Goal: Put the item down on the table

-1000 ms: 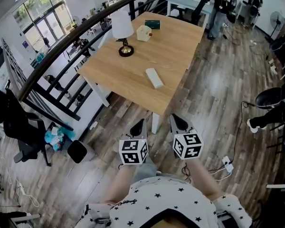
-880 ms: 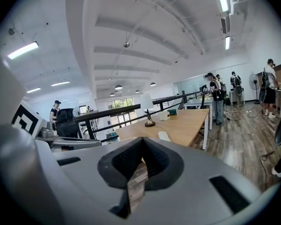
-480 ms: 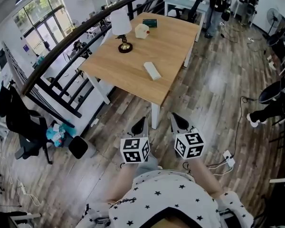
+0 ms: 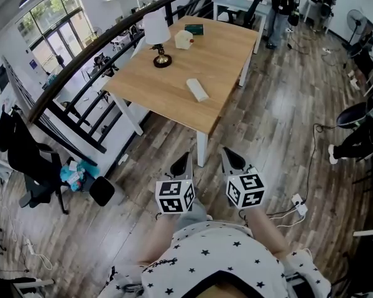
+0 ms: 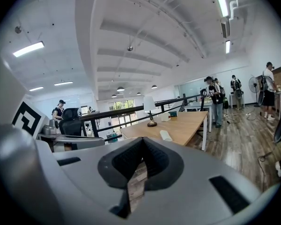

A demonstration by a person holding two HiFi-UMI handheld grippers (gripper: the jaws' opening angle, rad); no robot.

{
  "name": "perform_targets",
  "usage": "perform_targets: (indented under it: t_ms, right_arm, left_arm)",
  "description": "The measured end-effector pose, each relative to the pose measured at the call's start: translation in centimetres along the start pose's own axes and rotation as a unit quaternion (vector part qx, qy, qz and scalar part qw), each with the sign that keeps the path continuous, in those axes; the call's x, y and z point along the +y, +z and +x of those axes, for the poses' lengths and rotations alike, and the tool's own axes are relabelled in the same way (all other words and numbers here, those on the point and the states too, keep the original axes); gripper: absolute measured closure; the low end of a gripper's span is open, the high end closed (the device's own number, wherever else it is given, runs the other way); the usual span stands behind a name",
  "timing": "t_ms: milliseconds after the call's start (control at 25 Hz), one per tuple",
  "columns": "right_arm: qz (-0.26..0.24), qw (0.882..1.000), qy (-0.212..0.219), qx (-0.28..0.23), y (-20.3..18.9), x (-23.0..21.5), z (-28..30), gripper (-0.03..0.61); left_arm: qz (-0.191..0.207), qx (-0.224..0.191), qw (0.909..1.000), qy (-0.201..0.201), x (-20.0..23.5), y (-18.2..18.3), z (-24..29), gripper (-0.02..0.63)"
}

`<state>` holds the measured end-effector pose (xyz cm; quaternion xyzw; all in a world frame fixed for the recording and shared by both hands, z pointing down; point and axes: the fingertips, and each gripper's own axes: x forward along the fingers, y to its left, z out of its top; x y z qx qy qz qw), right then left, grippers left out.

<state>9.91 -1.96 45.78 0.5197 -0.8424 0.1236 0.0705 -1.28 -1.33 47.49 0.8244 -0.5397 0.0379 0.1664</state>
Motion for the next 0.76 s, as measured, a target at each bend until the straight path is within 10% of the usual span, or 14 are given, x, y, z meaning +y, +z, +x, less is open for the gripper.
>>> perform_targets:
  t_ms: [760]
  right_arm:
    - [0.011, 1.0, 0.013, -0.005, 0.1, 0.58, 0.6, 0.584]
  left_arm:
    - [0.003, 0.001, 1.0, -0.004, 0.52, 0.06, 0.22, 0.601]
